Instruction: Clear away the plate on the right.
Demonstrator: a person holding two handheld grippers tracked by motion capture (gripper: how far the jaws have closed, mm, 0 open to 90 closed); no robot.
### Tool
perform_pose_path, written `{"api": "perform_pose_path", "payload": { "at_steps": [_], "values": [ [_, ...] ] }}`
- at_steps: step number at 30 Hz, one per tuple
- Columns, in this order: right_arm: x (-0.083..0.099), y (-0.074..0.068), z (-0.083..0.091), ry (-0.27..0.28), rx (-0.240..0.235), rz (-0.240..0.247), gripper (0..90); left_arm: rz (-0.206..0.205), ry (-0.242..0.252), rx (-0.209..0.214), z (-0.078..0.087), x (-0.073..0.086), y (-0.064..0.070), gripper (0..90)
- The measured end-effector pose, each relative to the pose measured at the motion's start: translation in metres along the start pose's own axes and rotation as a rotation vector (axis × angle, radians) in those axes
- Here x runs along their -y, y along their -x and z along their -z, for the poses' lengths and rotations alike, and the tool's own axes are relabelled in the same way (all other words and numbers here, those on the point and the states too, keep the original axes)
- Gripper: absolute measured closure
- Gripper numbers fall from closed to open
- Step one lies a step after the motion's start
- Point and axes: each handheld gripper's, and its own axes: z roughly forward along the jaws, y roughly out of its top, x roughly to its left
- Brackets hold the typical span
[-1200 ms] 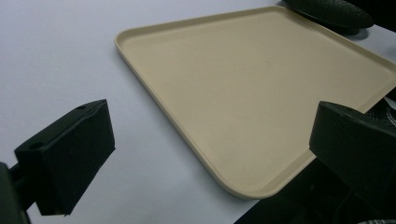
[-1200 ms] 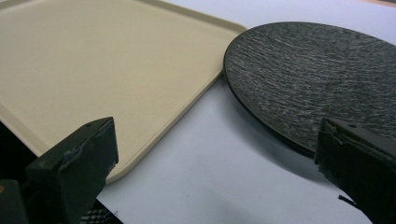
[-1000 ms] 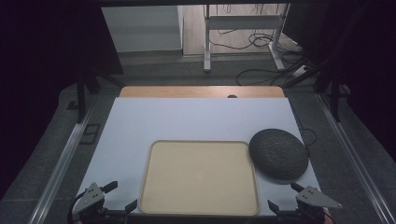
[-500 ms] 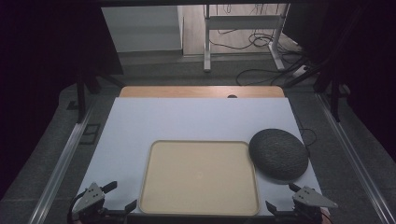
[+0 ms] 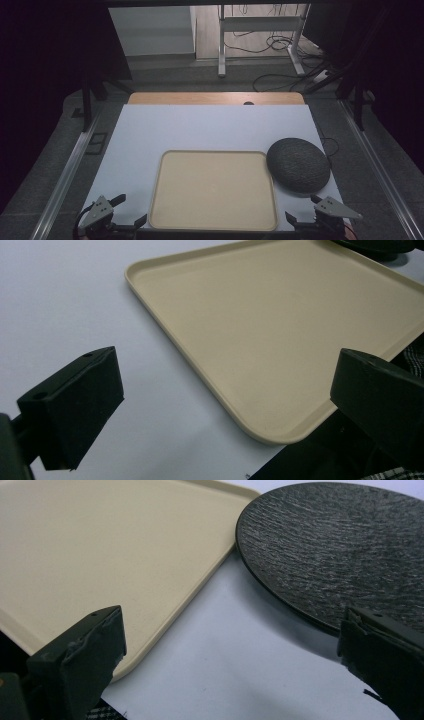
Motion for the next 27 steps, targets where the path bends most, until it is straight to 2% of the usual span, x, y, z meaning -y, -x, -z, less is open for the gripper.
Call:
{"api": "perform_pose_path", "payload": {
  "at_steps": [14,20,22,27],
  "values": [
    [-0.004,0.005,-0.014,-0.043,0.064,-0.014,0.0,0.001,-0.006,0.002,-0.001,0.0,0.0,0.3],
    [-0.007,0.008,-0.019,-0.093,0.093,0.043,0.0,0.001,-0.007,0.003,-0.001,0.0,0.0,0.3],
    [-0.008,0.004,-0.022,-0.119,0.13,0.099,2.8,0.0,-0.007,0.002,-0.001,0.0,0.0,0.3],
    [-0.01,-0.001,-0.023,-0.14,0.188,0.19,12.3,-0.001,-0.007,0.003,-0.001,0.0,0.0,0.3]
  ]
}}
